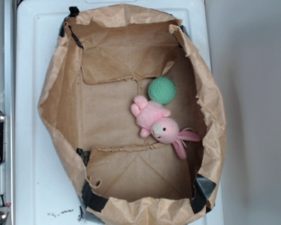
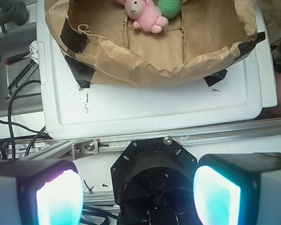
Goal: Grab the pink bunny.
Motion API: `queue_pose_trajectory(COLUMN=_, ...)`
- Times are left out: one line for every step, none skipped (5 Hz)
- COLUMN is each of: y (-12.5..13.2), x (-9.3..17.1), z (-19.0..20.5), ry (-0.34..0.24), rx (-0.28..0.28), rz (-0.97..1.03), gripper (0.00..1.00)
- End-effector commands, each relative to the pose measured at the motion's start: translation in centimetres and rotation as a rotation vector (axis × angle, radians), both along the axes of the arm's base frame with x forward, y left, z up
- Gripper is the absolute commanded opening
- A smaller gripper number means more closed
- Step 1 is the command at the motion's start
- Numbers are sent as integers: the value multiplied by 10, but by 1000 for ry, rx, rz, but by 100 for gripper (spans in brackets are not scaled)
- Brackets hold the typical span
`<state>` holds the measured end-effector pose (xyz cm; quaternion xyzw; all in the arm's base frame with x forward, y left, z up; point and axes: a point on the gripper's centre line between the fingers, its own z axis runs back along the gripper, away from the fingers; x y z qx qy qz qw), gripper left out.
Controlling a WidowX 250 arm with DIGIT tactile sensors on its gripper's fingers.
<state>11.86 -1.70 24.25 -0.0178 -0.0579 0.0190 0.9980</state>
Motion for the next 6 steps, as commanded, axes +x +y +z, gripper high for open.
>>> queue_pose_trajectory(y=0, x=0, z=0, ry=0, rx=0, rz=0, gripper=100)
queue_pose_trajectory(y=-2, x=44, z=-10, ry=-17, rx=32, rz=45, gripper=100)
queue_pose_trajectory(y=-1, x=71, z=-23, ry=-12, rx=56, rz=73, gripper=100)
queue_pose_trajectory(y=2, x=92, z=-34, ry=-20, rx=64, rz=65, gripper=100)
queue_pose_trajectory(y=1, x=107, z=-38, ry=-52, rx=68, rz=19, gripper=100)
queue_pose_trajectory(y=1, x=116, z=-41, ry=-54, rx=67, rz=22, gripper=100)
